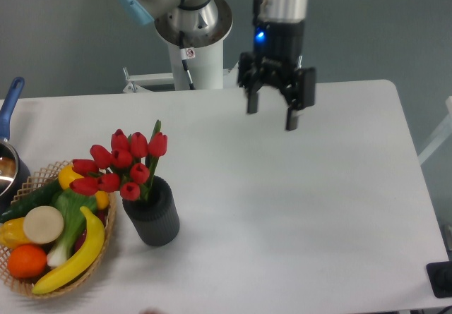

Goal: Insert the flowers into the vase

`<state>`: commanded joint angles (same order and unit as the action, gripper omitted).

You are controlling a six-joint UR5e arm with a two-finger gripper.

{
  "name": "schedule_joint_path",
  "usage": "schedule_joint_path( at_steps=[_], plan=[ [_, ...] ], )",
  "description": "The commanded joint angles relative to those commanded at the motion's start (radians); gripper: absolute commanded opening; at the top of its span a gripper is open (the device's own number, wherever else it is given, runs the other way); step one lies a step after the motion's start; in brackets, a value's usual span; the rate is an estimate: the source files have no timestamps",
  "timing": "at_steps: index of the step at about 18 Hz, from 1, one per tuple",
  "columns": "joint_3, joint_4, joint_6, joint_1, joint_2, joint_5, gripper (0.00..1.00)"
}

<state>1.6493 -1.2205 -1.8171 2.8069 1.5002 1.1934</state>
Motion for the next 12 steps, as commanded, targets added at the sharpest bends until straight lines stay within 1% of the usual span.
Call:
schedule_joint_path(
  at_steps=[1,2,3,5,10,12],
  plan=[
    [-0.018,-0.043,-0.057,0.017,0.0,0.0,1.0],
    [-0.025,-0.071,-0.108,0.034,0.0,0.0,1.0],
    [-0.025,-0.083,-0.149,0.049,0.0,0.0,1.0],
    [-0.023,-0.086,-0.177,0.065,-0.002,-0.003,1.0],
    [-0.016,-0.088,-0.177,0.068,-0.009,-0.006,1.0],
    [-0.011,-0.097,-0.177,0.068,-0.012,-0.006,1.0]
  ],
)
